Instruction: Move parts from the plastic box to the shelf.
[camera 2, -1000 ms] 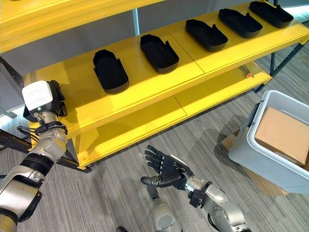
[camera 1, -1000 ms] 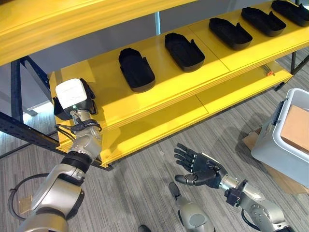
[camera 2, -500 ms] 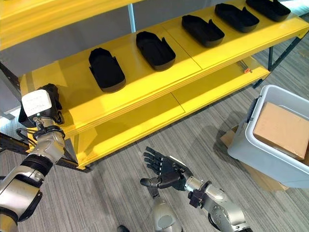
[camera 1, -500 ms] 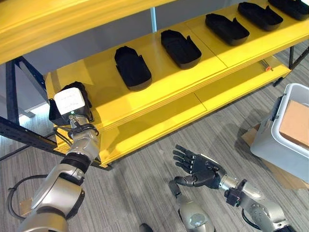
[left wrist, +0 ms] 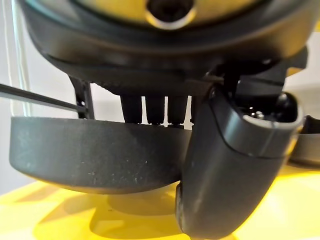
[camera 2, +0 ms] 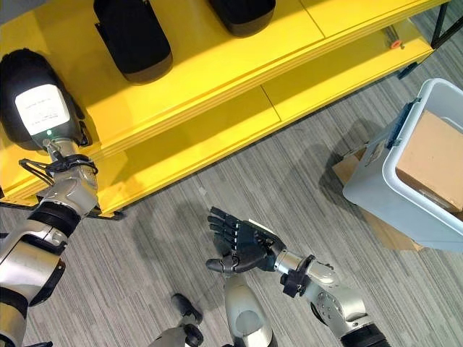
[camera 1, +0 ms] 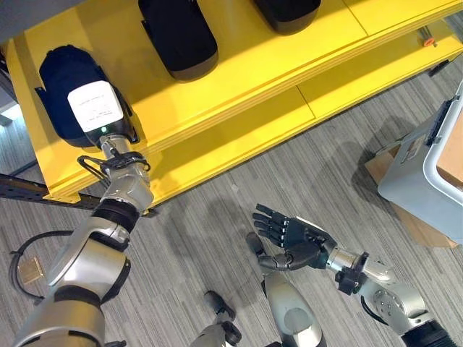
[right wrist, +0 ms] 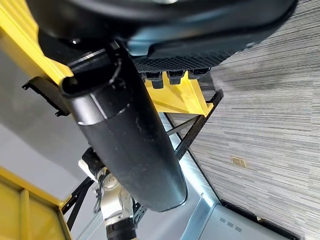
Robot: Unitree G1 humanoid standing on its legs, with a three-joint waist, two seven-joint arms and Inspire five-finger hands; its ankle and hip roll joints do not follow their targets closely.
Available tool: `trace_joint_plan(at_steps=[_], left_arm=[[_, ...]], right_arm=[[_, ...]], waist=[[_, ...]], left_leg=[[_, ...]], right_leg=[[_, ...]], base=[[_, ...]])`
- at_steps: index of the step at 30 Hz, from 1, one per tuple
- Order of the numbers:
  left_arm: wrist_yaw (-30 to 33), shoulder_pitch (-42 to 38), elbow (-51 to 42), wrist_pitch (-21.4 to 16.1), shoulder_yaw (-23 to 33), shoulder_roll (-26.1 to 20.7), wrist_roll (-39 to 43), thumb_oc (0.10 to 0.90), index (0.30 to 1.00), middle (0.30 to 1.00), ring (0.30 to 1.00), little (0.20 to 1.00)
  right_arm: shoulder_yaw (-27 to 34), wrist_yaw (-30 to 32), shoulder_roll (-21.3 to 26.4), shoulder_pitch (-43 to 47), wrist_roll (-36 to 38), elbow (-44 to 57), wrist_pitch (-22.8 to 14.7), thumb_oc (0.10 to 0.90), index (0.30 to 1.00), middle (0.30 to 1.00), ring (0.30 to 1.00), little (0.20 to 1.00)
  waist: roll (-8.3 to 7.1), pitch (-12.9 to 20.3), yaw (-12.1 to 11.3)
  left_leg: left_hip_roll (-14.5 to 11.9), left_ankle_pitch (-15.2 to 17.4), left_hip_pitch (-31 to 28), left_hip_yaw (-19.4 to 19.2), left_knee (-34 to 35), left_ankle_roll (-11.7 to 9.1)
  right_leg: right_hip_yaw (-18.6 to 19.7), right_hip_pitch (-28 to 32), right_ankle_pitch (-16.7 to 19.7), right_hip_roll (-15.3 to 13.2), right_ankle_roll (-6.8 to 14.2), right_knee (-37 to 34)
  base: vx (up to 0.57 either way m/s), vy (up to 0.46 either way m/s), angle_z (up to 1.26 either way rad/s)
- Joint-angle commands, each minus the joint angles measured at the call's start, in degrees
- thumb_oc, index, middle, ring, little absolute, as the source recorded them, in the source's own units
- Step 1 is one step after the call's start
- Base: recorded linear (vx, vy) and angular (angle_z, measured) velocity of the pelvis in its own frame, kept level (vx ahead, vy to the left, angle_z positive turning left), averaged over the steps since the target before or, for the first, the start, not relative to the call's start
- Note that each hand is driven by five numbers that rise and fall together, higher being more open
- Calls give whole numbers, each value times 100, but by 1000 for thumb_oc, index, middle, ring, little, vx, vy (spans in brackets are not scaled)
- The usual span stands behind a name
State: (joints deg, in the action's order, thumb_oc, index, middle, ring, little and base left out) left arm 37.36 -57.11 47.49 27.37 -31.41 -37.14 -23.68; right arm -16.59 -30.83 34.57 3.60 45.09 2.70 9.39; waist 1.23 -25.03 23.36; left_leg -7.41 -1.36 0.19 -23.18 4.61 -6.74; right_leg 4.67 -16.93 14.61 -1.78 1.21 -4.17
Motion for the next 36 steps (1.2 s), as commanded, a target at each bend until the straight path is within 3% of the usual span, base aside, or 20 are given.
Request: trace_joint_plan(at_steps=[1,4,7,8,11,14,18,20,26,33,34,36], left_arm=[[311,-257,-148,-55,103,-545,30,400,300,300,300,300],[316,-82,-133,-134,201,-528,135,400,300,300,300,300],[294,29,-94,-342,252,-396,120,400,300,300,300,300],[202,-25,-91,-353,225,-352,88,400,300,300,300,300],[40,125,-111,-364,247,-340,24,400,300,300,300,300],[26,337,-139,-370,348,-246,-118,400,300,300,300,300],[-22,348,-145,-323,344,-134,-231,400,300,300,300,300],[-10,201,83,-509,362,-221,-160,400,300,300,300,300],[-95,206,20,-521,349,-142,-264,400,300,300,300,300],[-105,187,-27,-524,282,-82,-351,400,300,300,300,300],[-750,-207,-45,-1257,-102,-438,-27,400,300,300,300,300],[-794,-122,-250,-1079,-125,-296,-213,400,300,300,300,300]], right_arm=[[71,-617,0,-141,182,649,-558,900,1000,1000,1000,1000],[58,-714,20,-187,145,534,-469,900,1000,1000,1000,1000],[151,-674,-6,-342,114,579,-318,900,1000,1000,1000,1000],[179,-636,-63,-399,94,605,-254,900,1000,1000,1000,1000],[66,-387,-124,-457,230,653,-85,900,1000,1000,1000,1000],[62,-310,-186,-457,406,601,16,900,1000,1000,1000,1000],[49,-241,-257,-439,279,608,-327,900,1000,1000,1000,1000],[66,-106,-290,-354,116,698,-717,900,1000,1000,1000,1000],[151,-305,-346,-462,127,620,-504,900,1000,1000,1000,1000],[183,-335,-360,-552,64,592,-552,900,1000,1000,1000,1000],[48,338,-196,-90,191,-21,-674,900,1000,1000,1000,1000],[76,143,-200,-177,166,-17,-654,900,1000,1000,1000,1000]], waist=[[-86,591,22],[-44,762,-3],[-59,906,43],[-82,958,24],[-67,1092,-91],[-39,1245,-166],[-6,1349,-171],[44,1332,-123],[55,1321,-62],[46,1325,-28],[-112,1632,-486],[-92,1649,-447]], left_leg=[[-523,-197,407,474,-828,-79],[-645,-266,192,493,-979,-100],[-858,-602,188,284,-1570,-264],[-835,-648,354,154,-1729,-153],[-601,-343,346,35,-1524,88],[-482,-373,244,163,-1243,102],[-375,-283,68,47,-735,127],[-348,-260,-11,-43,-452,102],[-408,-310,-93,-144,-330,71],[-418,-307,-114,-179,-332,64],[-421,-71,-129,549,-441,247],[-349,-121,-170,608,-349,218]], right_leg=[[-48,96,-1759,-207,323,1689],[-197,178,-1940,-179,198,1956],[-501,535,-2103,-141,55,1924],[-594,687,-2030,-99,8,1826],[-615,940,-2108,-78,59,1803],[-517,1148,-1985,-43,106,1509],[-505,1199,-1826,-91,219,1263],[-484,1129,-1797,-96,272,1227],[-515,1127,-1760,-117,311,1194],[-510,1135,-1715,-108,328,1142],[-125,1496,-1684,-211,425,1064],[-101,1515,-1613,-240,477,985]], base=[[50,-92,20],[106,-103,33],[126,-197,56],[74,-264,95],[92,-98,77],[106,-17,8],[-3,24,-8],[-97,79,-11],[-34,16,1],[-6,-1,-2],[9,56,-3],[4,138,-4]])
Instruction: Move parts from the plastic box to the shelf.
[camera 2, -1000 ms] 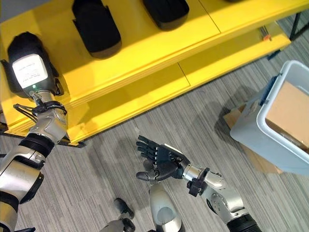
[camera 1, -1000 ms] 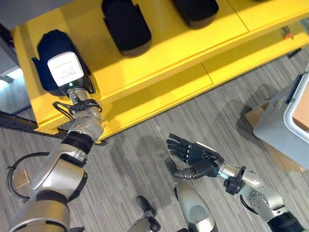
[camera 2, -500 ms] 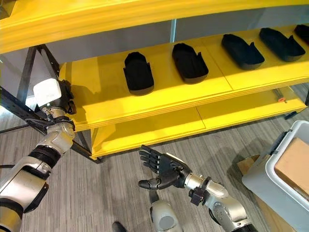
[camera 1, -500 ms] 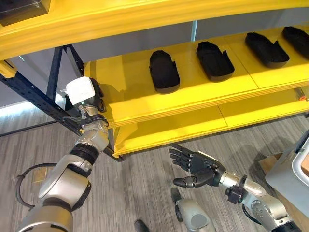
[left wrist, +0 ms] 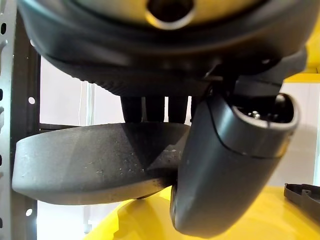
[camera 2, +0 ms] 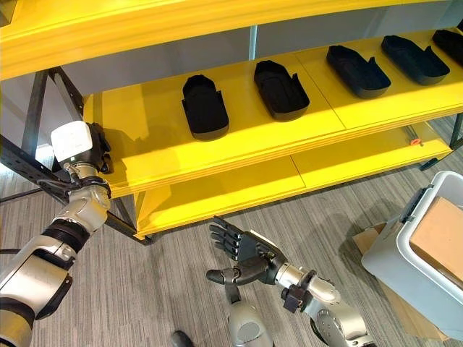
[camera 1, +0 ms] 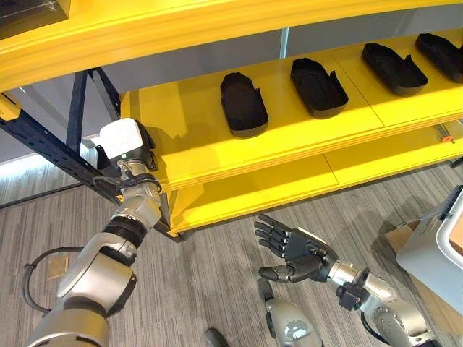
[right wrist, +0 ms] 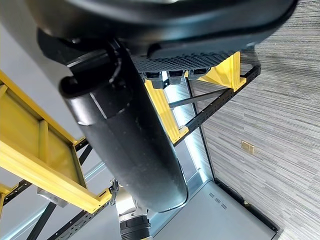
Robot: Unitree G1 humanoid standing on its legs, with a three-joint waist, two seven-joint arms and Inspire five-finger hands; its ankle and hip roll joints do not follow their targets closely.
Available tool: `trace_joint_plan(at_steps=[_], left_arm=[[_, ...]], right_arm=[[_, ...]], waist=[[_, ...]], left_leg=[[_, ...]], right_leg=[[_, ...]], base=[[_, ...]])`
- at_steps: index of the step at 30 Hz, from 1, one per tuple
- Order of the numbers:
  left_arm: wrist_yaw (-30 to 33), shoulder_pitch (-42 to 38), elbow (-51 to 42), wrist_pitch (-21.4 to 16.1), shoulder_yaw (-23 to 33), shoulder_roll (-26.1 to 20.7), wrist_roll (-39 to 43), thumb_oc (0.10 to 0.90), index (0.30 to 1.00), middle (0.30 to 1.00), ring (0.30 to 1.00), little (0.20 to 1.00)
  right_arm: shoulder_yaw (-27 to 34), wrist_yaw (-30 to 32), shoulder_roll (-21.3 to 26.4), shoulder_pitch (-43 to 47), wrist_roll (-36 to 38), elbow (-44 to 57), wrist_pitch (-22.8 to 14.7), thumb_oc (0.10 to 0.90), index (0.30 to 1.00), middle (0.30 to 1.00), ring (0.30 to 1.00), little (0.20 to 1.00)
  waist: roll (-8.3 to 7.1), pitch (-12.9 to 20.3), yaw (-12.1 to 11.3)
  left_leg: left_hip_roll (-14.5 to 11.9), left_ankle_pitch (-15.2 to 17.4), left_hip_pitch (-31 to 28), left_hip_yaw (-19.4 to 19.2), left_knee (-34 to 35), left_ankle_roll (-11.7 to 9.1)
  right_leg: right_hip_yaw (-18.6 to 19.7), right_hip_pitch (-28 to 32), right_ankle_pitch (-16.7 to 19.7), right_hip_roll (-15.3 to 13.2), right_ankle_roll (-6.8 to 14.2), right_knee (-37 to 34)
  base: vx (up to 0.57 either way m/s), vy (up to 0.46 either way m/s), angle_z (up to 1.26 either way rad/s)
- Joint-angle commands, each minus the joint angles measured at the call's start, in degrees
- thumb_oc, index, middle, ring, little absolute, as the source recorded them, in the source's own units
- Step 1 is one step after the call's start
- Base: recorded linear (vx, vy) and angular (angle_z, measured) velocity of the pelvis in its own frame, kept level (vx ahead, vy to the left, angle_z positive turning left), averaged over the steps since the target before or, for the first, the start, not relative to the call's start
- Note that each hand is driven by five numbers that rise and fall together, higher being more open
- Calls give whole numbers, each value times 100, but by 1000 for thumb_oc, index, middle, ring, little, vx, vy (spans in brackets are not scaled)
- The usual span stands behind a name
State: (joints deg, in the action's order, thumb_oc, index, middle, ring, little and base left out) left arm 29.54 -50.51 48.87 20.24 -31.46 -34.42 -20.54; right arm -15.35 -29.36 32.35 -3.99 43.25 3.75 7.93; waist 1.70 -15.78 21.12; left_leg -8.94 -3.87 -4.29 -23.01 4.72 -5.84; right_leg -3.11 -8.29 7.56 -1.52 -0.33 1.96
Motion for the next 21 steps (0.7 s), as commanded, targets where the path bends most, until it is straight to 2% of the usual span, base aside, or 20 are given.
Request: trace_joint_plan(at_steps=[1,8,21], left_arm=[[-35,-792,-450,-301,-148,-541,-546,400,300,300,300,300],[-41,-774,-343,-301,-79,-506,-452,400,300,300,300,300],[9,-385,-480,-393,17,-536,-456,400,300,300,300,300]], right_arm=[[-65,-4,6,566,316,-102,-504,900,1000,1000,1000,1000],[-346,166,-69,625,135,8,-451,900,1000,1000,1000,1000],[-299,159,-10,462,82,70,-395,900,1000,1000,1000,1000]], waist=[[-129,723,-215],[-87,731,-217],[-123,779,-240]], left_leg=[[-162,128,263,592,-318,125],[-17,136,54,423,-56,134],[-79,154,-17,330,-119,108]], right_leg=[[675,642,-884,-284,652,337],[565,714,-712,-370,734,-15],[487,804,-722,-334,713,-58]], base=[[-22,120,9],[-3,76,7],[43,-18,0]])
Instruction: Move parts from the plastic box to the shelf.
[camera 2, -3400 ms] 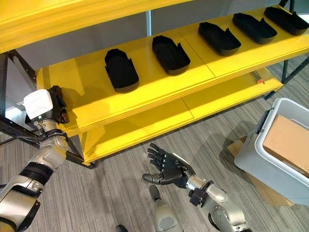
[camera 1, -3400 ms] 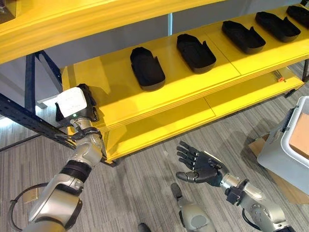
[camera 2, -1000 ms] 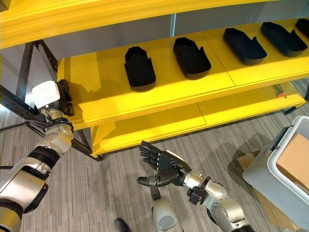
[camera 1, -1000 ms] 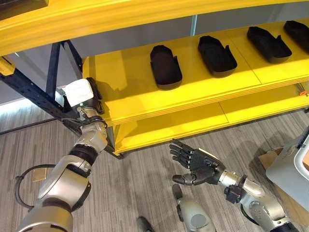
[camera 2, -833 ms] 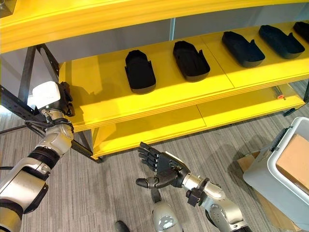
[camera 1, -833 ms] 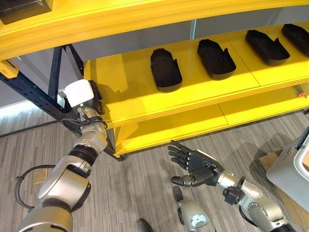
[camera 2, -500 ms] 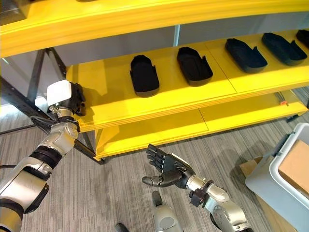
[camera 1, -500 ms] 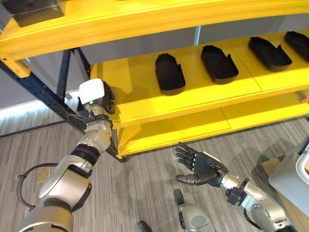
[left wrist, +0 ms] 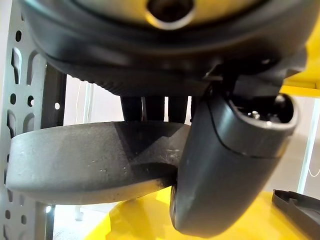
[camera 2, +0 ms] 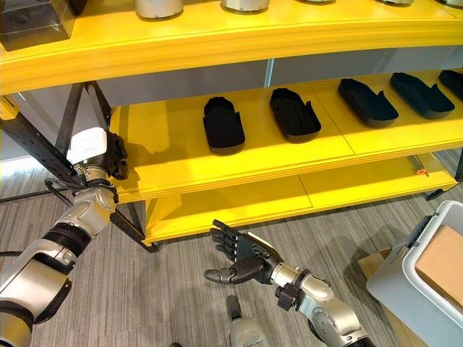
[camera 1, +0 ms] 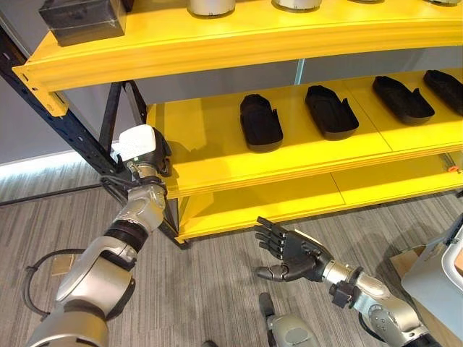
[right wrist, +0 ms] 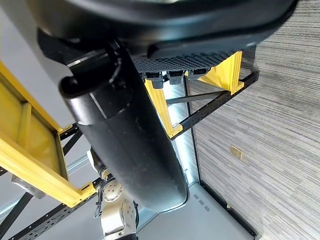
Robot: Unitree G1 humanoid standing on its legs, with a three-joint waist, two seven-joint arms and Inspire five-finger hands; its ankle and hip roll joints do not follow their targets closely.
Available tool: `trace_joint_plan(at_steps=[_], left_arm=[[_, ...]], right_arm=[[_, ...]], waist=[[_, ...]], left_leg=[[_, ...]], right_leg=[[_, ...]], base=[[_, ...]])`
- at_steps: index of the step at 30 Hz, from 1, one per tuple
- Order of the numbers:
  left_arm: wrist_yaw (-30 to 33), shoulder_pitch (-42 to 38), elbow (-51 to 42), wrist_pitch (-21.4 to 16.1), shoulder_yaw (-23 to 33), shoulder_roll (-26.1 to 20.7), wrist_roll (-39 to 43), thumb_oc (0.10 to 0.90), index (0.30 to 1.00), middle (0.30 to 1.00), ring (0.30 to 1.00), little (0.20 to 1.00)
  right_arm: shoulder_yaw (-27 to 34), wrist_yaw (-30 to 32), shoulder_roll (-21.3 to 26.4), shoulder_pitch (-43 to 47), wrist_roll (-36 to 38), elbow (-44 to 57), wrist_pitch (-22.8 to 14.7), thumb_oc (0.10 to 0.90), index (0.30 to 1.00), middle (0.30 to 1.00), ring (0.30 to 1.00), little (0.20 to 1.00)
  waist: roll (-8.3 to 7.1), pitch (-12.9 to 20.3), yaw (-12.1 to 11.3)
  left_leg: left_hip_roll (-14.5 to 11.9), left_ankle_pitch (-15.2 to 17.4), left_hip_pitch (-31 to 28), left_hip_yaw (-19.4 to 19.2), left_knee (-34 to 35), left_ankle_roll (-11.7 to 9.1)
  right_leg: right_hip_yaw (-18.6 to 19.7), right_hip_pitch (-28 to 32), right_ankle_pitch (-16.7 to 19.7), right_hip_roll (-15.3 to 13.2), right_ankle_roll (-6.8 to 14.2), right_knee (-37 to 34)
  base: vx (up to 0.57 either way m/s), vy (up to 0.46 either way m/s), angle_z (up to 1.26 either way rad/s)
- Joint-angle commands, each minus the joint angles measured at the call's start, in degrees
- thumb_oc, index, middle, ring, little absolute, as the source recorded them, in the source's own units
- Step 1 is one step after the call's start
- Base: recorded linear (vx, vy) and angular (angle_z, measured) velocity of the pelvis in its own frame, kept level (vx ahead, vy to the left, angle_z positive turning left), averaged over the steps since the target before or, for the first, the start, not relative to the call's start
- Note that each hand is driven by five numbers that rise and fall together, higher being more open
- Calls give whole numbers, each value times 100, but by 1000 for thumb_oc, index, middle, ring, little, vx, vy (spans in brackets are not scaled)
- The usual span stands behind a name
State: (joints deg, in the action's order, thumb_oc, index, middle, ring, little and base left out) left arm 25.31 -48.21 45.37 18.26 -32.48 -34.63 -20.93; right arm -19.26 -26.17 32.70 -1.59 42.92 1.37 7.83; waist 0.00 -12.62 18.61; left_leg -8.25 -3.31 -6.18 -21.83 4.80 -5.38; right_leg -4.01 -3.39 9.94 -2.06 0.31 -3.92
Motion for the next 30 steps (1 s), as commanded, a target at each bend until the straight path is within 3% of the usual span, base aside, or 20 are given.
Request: trace_joint_plan(at_steps=[1,16,22,28,30], left_arm=[[436,-599,-147,-226,124,-521,-394,400,300,300,300,300],[367,-767,-112,50,-76,-216,-348,400,300,300,300,300],[504,-842,135,-3,-109,-9,-409,400,300,300,300,300],[760,-971,144,35,-104,-229,-322,400,300,300,300,300],[698,-986,107,-13,-77,-271,-340,400,300,300,300,300]], right_arm=[[89,-164,-34,214,117,301,-390,900,1000,1000,1000,1000],[-19,-323,37,252,76,245,-345,900,1000,1000,1000,1000],[-15,-380,74,211,15,268,-316,900,1000,1000,1000,1000],[-28,-638,126,274,-107,116,-326,900,1000,1000,1000,1000],[50,-717,126,113,-150,169,-323,900,1000,1000,1000,1000]], waist=[[51,456,12],[112,277,157],[109,156,251],[112,-31,298],[37,-91,343]], left_leg=[[-151,99,173,206,-137,61],[-248,158,402,255,-471,36],[-340,176,549,355,-696,16],[-452,318,715,485,-1385,45],[-620,96,1019,434,-2236,-68]], right_leg=[[575,314,-965,-283,650,542],[643,32,-1249,-166,534,1081],[654,-164,-1448,-110,451,1475],[569,-557,-1790,-72,264,2241],[416,-458,-1998,-58,148,2402]], base=[[0,0,0],[6,-47,-1],[-11,-90,-4],[-26,-122,-5],[72,-188,7]])
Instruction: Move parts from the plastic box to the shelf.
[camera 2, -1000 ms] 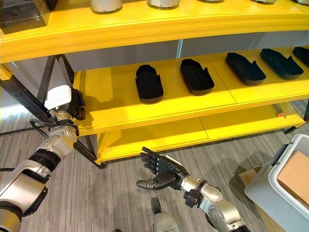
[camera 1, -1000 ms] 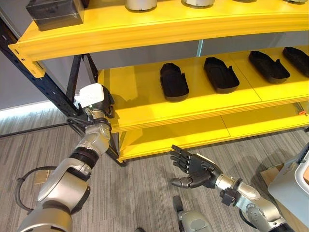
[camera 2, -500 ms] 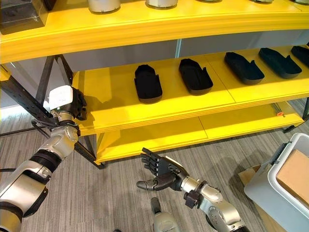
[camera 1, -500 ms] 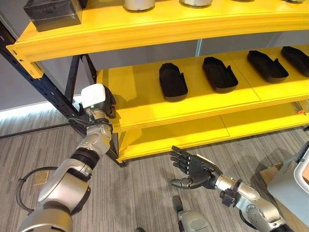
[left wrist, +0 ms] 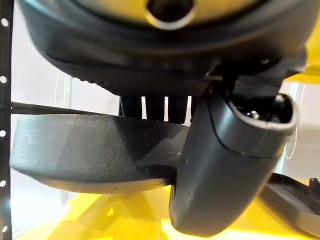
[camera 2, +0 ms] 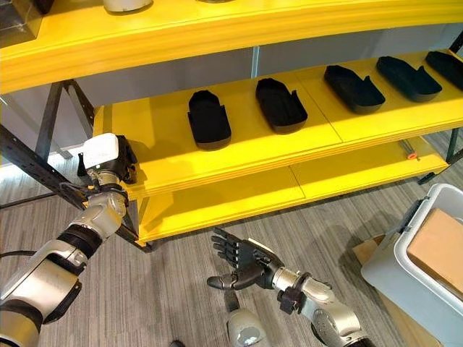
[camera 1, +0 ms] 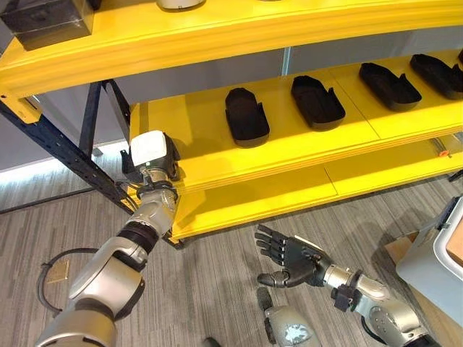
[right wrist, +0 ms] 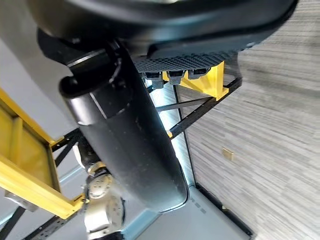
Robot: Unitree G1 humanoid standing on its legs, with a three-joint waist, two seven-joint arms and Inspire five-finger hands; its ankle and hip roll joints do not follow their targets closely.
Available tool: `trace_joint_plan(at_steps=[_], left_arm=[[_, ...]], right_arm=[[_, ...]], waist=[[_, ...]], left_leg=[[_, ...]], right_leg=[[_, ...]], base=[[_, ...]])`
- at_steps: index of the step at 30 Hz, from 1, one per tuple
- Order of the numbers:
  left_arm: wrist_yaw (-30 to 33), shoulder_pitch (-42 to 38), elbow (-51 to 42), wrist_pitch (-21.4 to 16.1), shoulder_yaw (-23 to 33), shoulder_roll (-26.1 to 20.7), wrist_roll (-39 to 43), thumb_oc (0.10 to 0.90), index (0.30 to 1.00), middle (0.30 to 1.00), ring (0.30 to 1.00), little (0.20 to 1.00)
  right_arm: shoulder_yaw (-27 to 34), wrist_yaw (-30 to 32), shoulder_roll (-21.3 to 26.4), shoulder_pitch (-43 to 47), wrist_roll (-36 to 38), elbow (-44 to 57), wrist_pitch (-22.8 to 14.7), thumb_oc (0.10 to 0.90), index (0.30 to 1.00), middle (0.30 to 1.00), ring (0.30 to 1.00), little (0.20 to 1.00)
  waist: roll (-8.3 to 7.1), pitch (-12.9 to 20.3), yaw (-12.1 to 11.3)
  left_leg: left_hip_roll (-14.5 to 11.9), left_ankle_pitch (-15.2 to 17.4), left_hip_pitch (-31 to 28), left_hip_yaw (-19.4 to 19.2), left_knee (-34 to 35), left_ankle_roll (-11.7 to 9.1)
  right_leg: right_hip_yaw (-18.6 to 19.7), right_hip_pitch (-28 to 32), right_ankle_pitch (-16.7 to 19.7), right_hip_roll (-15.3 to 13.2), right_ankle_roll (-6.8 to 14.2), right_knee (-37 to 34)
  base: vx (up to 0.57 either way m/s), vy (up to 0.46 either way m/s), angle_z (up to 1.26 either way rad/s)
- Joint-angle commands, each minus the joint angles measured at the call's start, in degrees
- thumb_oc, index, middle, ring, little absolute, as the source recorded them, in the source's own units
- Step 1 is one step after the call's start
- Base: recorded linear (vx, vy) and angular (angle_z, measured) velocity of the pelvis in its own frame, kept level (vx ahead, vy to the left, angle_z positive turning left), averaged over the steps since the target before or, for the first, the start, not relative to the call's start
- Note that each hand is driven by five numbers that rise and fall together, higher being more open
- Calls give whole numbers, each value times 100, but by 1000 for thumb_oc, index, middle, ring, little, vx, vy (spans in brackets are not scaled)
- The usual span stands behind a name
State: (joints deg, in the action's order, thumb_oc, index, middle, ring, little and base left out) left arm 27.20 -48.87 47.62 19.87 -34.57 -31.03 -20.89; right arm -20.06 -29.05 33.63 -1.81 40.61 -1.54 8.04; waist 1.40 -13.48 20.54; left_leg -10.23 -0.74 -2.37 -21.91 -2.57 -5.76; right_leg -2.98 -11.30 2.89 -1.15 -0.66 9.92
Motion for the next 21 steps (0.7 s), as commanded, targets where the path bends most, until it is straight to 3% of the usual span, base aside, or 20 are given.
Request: trace_joint_plan(at_steps=[1,3,5,6,10,12,18,21], left_arm=[[498,-921,-117,-187,133,-644,-338,400,300,300,300,300],[434,-981,-164,-169,65,-667,-335,400,300,300,300,300],[482,-1014,-271,54,-51,-671,-322,400,300,300,300,300],[525,-1039,-214,49,-51,-630,-375,400,300,300,300,300],[500,-1106,-114,-52,-16,-569,-449,400,300,300,300,300],[461,-1159,64,-62,-60,-625,-376,400,300,300,300,300],[493,-1186,229,-147,6,-524,-541,400,300,300,300,300],[607,-1389,207,-89,-59,-366,-682,400,300,300,300,300]], right_arm=[[147,-446,26,104,56,474,-346,900,1000,1000,1000,1000],[234,-497,22,3,55,488,-355,900,1000,1000,1000,1000],[107,-385,85,110,77,477,-435,900,1000,1000,1000,1000],[38,-381,109,199,102,418,-519,900,1000,1000,1000,1000],[-20,-411,135,262,161,383,-570,900,1000,1000,1000,1000],[-200,-444,77,401,159,290,-513,900,1000,1000,1000,1000],[-415,-318,-32,448,164,335,-476,900,1000,1000,1000,1000],[-540,-67,-154,643,215,475,-497,900,1000,1000,1000,1000]], waist=[[-103,-17,157],[-118,-62,180],[-103,-195,23],[-58,-260,-73],[-53,-344,-179],[-65,-309,-317],[-1,-208,-378],[-94,-272,-430]], left_leg=[[-480,-278,739,393,-1570,6],[-439,-312,884,387,-1513,32],[-207,-536,1035,681,-664,50],[-292,-870,1180,797,-303,-40],[-553,-1352,1436,923,443,-193],[-498,-1004,1407,1284,522,-124],[-315,-831,1417,1152,140,-88],[-85,-683,1566,1060,-117,-25]], right_leg=[[272,299,-1216,-116,197,1008],[228,338,-1282,-81,194,1053],[318,374,-1350,39,242,1053],[328,418,-1372,136,198,1009],[272,633,-1505,167,169,1007],[410,731,-1635,71,234,1137],[401,884,-1655,-97,363,1029],[395,920,-1477,-266,486,781]], base=[[96,-121,46],[26,-63,66],[53,41,37],[53,66,24],[166,82,-10],[378,160,-13],[189,120,-28],[31,96,-17]])
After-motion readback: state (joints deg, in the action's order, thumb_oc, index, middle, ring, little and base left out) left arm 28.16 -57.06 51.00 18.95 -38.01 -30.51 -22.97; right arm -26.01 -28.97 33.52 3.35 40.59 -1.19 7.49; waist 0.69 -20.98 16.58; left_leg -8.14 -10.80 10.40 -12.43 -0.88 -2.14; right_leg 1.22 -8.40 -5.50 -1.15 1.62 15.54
